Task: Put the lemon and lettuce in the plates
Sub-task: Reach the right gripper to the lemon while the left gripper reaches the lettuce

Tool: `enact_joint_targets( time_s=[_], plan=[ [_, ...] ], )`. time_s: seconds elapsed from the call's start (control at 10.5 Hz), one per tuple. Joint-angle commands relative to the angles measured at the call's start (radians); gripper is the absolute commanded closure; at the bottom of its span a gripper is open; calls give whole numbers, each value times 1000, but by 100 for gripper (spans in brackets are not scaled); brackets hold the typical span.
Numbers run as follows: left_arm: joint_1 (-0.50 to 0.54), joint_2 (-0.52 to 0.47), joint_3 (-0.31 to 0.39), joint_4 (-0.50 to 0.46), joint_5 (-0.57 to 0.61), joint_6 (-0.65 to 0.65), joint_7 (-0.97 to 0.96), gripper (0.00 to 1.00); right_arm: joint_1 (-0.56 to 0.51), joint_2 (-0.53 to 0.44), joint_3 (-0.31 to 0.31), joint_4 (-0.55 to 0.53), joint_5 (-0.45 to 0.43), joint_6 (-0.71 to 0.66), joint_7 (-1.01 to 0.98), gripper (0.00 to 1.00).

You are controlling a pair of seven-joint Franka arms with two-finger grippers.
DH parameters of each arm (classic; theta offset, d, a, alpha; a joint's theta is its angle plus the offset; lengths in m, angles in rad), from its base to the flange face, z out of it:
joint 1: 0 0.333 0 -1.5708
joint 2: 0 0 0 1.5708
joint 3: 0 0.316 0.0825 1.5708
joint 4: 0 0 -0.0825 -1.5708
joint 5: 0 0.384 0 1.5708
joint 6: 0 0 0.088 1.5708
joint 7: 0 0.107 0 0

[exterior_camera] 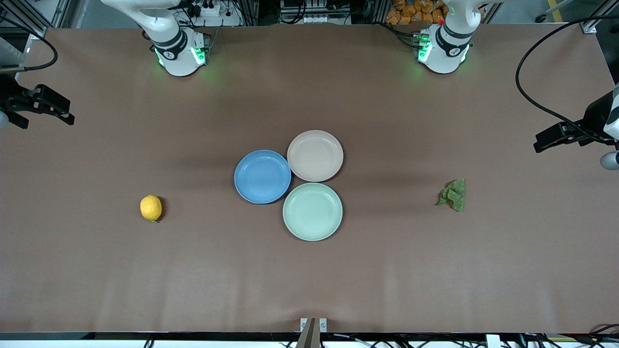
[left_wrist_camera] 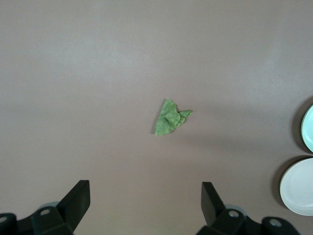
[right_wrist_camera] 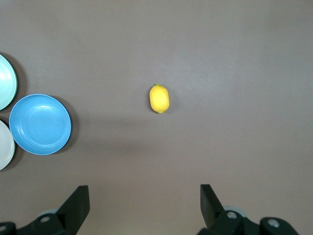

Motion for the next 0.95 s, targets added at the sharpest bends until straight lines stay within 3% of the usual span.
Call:
enact_joint_targets(
  time_s=[0.0, 0.48, 0.86],
  plan=[
    [2, -13, -1, -3, -17, 10, 10, 0, 10, 6, -7, 14, -17, -12, 0, 0],
    [-6, -10, -4, 0, -14, 11, 16, 0, 8, 8, -7, 1, -23, -14, 5, 0],
    [-1, 53, -4, -3, -17, 86, 15, 0, 7, 17, -12, -119, -25, 72, 6, 0]
  ],
)
